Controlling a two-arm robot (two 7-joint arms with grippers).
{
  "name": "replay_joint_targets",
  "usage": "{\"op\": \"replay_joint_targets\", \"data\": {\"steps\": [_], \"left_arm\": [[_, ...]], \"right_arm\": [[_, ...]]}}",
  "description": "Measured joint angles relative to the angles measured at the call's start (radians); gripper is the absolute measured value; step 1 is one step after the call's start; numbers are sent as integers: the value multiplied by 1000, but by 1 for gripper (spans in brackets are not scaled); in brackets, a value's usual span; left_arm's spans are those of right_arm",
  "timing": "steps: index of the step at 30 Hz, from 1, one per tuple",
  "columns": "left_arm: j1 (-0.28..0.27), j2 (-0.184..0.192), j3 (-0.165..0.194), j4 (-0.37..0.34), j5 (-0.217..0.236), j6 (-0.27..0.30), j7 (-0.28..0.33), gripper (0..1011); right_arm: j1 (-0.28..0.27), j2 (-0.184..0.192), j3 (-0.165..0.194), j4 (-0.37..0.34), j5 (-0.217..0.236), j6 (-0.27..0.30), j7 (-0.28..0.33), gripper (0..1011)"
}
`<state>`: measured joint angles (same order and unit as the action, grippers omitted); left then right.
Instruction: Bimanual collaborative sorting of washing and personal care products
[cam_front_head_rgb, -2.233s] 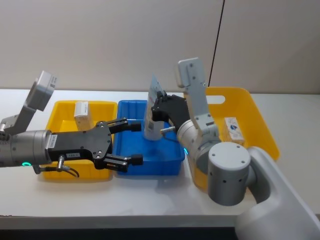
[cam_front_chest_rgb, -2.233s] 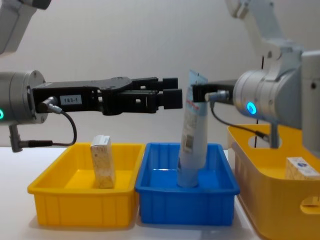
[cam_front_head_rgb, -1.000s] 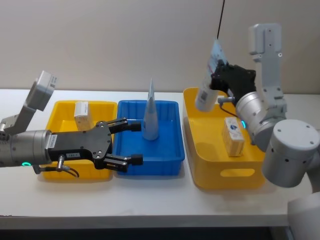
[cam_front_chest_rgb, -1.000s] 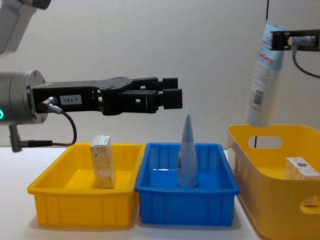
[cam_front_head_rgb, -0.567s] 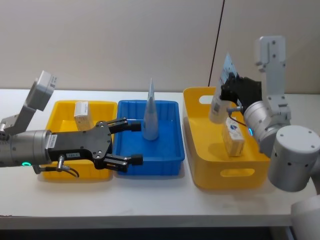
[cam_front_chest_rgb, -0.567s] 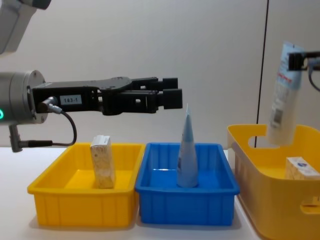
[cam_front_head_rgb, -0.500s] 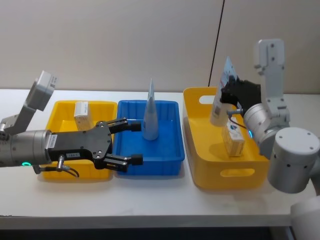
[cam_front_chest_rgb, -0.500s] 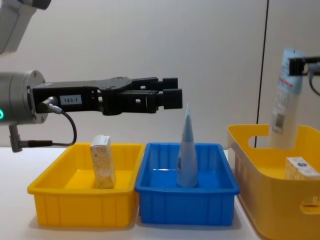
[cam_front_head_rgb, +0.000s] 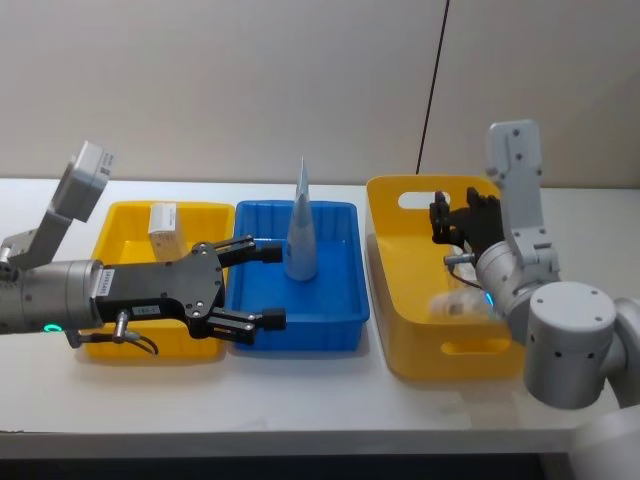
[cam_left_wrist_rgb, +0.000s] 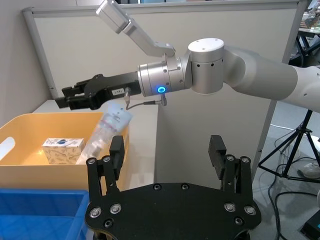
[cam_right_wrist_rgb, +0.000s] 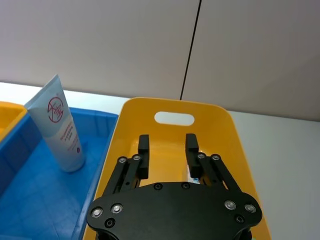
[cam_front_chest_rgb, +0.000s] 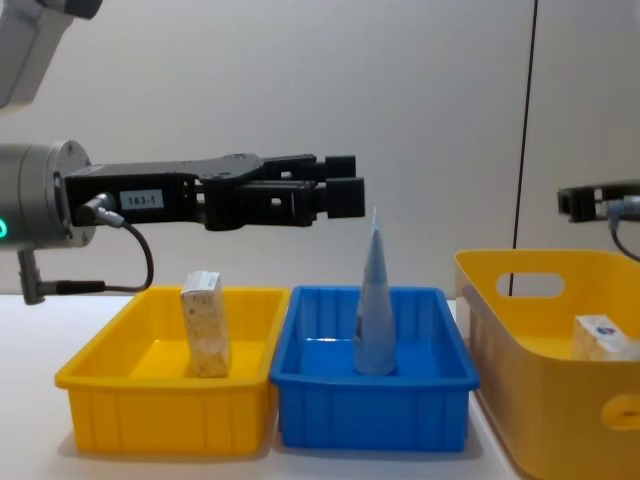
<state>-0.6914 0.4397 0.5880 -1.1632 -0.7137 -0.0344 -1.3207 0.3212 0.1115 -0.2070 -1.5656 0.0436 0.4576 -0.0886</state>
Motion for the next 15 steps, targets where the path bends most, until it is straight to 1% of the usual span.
{"op": "replay_joint_targets", "data": {"steps": [1,3,4,5,8,9,11,12,14,15], "left_arm": [[0,0,0,0,0,0,0,1001],[0,0,0,0,0,0,0,1001],[0,0,0,0,0,0,0,1002],[0,0,0,0,0,0,0,1001],[0,0,0,0,0,0,0,1002],[0,0,0,0,0,0,0,1002],[0,0,0,0,0,0,0,1002],[0,0,0,0,0,0,0,1001],[0,0,0,0,0,0,0,1001],[0,0,0,0,0,0,0,1002]], "right_arm": [[-1,0,0,1,-1,0,1,378],[-3,-2,-1,5,-3,0,2,470],[-4,-2,-1,5,-3,0,3,491],[-5,-4,-1,6,-4,0,4,550],[-9,-8,2,6,-4,0,6,611],[-10,-10,3,6,-3,-1,7,668],[-12,-13,4,4,-2,-3,9,713],[-15,-16,6,1,0,-5,12,775],[-17,-19,7,-4,3,-7,16,813],[-19,-21,9,-9,7,-9,21,866]]}}
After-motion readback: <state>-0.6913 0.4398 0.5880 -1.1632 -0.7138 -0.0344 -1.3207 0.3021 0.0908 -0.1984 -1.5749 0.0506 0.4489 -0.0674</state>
